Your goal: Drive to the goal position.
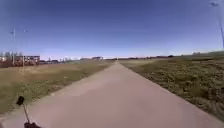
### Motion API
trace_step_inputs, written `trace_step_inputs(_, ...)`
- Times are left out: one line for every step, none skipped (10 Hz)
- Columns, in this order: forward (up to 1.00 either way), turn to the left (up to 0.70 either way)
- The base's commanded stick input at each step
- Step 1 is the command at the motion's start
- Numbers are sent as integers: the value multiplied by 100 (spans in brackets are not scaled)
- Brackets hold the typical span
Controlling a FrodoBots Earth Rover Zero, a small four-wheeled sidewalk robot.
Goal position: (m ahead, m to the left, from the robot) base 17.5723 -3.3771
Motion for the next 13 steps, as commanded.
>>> trace_step_inputs(100, 0)
trace_step_inputs(100, 0)
trace_step_inputs(100, 0)
trace_step_inputs(100, 0)
trace_step_inputs(100, 0)
trace_step_inputs(100, 0)
trace_step_inputs(100, 0)
trace_step_inputs(100, 0)
trace_step_inputs(100, 0)
trace_step_inputs(100, 0)
trace_step_inputs(100, 0)
trace_step_inputs(100, 0)
trace_step_inputs(100, 0)
